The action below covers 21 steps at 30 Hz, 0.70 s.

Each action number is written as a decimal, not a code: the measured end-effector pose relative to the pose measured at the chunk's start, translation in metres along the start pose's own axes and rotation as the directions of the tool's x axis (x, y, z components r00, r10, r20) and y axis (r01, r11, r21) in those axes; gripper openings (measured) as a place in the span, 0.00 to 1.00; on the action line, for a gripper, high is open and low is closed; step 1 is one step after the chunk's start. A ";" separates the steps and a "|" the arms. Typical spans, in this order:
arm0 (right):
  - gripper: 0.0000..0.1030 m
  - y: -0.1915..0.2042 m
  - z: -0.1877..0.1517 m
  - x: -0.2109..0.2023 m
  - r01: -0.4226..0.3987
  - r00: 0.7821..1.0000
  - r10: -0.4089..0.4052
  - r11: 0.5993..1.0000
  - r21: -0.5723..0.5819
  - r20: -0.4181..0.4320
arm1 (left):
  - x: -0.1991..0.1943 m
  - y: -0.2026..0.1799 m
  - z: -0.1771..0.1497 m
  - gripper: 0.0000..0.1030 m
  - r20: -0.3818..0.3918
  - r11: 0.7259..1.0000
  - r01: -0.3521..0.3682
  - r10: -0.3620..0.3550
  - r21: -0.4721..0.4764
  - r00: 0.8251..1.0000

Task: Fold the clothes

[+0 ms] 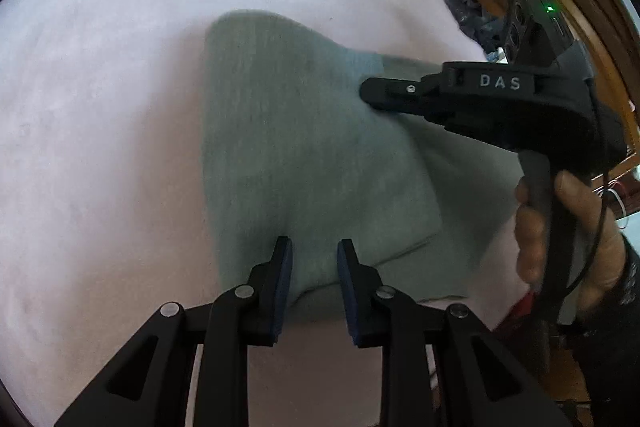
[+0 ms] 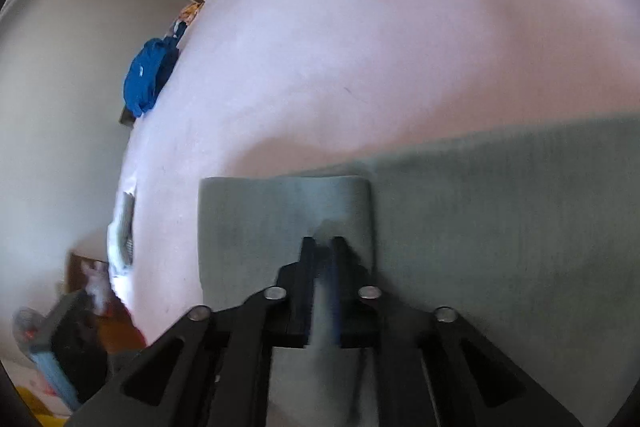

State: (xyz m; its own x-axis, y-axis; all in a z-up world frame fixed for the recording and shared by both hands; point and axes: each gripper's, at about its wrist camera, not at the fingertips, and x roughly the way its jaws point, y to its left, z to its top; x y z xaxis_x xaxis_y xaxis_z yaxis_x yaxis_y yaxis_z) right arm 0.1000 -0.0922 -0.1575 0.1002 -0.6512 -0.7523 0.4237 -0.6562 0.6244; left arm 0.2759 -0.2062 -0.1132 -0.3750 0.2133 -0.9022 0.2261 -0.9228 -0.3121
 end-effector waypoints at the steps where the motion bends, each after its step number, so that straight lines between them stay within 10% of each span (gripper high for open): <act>1: 0.02 -0.005 -0.005 -0.006 -0.008 1.000 0.008 1.000 0.006 0.000 | -0.003 -0.001 0.000 0.20 0.005 1.000 -0.001 0.001 0.013 1.000; 10: 0.10 0.030 -0.008 -0.042 -0.081 0.991 0.087 0.995 -0.066 0.104 | -0.056 0.010 0.063 0.20 0.166 0.999 -0.041 0.037 0.024 0.985; 21: 0.03 -0.015 -0.062 -0.002 -0.053 0.998 0.052 0.999 -0.012 -0.031 | 0.020 0.008 0.105 0.21 0.019 0.988 -0.151 0.150 0.034 0.989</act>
State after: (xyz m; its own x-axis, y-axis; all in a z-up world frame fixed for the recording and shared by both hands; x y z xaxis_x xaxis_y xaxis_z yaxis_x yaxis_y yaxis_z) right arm 0.1495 -0.0577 -0.1781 0.1502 -0.6724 -0.7248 0.4289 -0.6162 0.6605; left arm 0.1760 -0.2436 -0.1022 -0.3536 0.0664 -0.9330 0.2489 -0.9548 -0.1623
